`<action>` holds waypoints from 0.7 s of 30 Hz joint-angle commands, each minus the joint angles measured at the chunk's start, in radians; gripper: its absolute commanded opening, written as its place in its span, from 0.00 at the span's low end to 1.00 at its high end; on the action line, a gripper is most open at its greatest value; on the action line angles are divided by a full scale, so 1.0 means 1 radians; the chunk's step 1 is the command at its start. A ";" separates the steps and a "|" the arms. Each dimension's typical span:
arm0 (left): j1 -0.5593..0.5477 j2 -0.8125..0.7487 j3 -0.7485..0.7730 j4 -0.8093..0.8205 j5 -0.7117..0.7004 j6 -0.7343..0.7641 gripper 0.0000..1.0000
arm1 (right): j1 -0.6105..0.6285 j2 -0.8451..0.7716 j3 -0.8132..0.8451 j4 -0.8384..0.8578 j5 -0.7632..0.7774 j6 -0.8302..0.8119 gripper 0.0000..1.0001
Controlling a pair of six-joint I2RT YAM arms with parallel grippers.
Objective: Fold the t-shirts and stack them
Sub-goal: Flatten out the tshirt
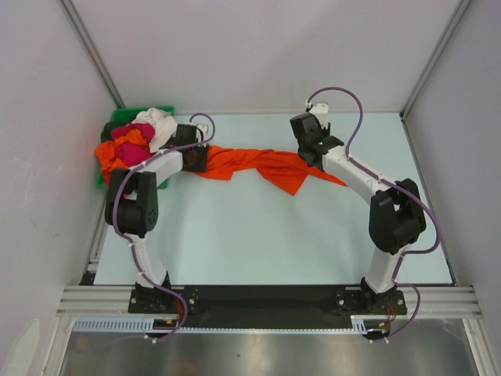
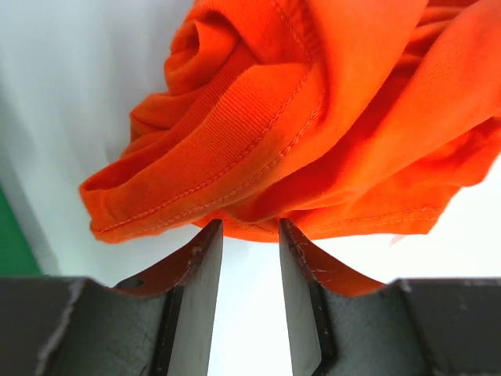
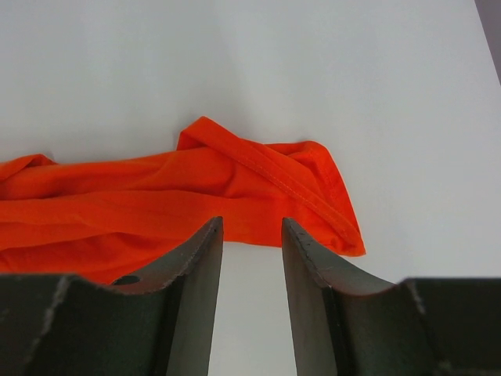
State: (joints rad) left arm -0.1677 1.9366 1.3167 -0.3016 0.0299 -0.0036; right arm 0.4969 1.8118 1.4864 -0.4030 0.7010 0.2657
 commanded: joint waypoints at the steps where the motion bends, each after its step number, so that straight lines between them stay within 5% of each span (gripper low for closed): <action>1: 0.005 -0.065 -0.001 -0.007 0.007 -0.021 0.41 | 0.012 -0.043 -0.003 0.010 0.018 0.023 0.41; 21: 0.013 0.091 0.110 -0.119 -0.028 -0.035 0.40 | 0.008 -0.083 -0.040 0.023 0.020 0.014 0.41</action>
State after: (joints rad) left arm -0.1604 2.0033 1.3808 -0.3958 0.0223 -0.0265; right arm 0.5049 1.7756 1.4532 -0.4019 0.7013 0.2726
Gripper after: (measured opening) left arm 0.405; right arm 0.411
